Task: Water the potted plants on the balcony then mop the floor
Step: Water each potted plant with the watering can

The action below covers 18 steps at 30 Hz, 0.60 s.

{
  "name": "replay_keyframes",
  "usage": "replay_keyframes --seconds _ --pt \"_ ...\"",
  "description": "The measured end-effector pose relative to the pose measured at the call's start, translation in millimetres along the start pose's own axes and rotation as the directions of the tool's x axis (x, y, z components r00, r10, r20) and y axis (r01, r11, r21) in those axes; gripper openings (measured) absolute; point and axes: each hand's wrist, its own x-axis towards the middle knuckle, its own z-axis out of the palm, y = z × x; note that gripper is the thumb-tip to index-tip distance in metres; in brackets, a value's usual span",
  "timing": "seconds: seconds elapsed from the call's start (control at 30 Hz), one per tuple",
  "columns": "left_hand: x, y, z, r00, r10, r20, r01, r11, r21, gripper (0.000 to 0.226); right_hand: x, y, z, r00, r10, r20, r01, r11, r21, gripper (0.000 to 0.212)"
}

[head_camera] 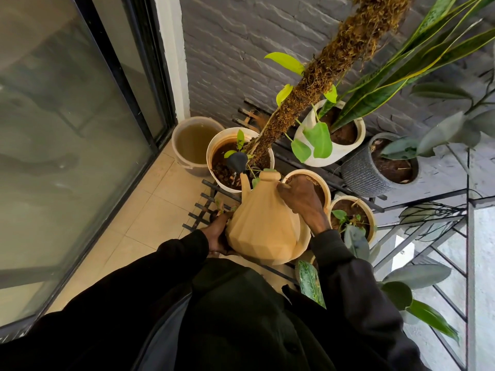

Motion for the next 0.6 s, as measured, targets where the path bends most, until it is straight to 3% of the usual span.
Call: replay_keyframes --seconds 0.37,0.6 --pt "3.0 1.3 -2.3 0.999 0.000 -0.041 -0.001 1.000 -0.010 0.065 0.3 4.8 4.3 0.997 -0.068 -0.030 0.068 0.998 0.001 0.031" --pt "4.7 3.5 -1.9 0.996 0.029 -0.079 -0.029 1.000 0.001 0.066 -3.6 16.5 8.9 0.994 -0.079 -0.071 0.084 0.994 0.069 0.038"
